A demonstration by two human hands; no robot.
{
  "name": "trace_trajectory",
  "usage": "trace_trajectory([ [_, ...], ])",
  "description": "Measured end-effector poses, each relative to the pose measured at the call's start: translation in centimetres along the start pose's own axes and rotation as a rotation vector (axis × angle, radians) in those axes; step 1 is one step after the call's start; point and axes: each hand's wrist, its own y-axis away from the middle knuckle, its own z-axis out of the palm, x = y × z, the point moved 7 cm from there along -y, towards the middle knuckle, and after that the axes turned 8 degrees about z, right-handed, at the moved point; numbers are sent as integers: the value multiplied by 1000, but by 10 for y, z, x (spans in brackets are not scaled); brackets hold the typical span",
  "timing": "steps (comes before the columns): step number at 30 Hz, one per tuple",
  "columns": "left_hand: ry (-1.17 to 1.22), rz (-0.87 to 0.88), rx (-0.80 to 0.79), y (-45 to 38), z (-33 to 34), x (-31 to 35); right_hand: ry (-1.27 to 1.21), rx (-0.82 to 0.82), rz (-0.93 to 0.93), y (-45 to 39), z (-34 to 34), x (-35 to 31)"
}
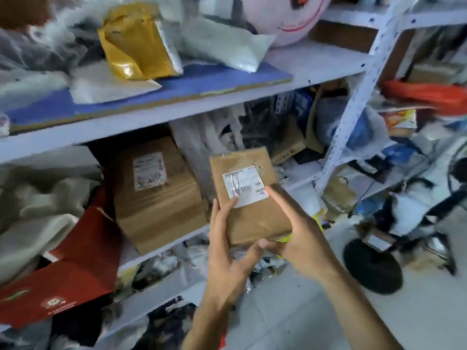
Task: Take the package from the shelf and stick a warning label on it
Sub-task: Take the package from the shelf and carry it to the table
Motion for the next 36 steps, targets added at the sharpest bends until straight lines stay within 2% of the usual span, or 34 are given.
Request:
trace_trajectory([
  [4, 47, -45, -161, -1, 74, -31, -82, 175, 157, 43, -48, 67],
  [9, 90, 14, -429, -8, 179, -41, -39, 400, 315, 89, -111, 134],
  [13, 43, 75, -574, -5, 251, -42, -2, 547, 371, 127, -153, 172],
  [26, 206, -15, -1069, 44, 442, -40, -107, 956, 641, 236, -245, 246],
  [36, 411, -108, -1391, 77, 615, -51, 11, 1153, 945, 292, -337, 314],
])
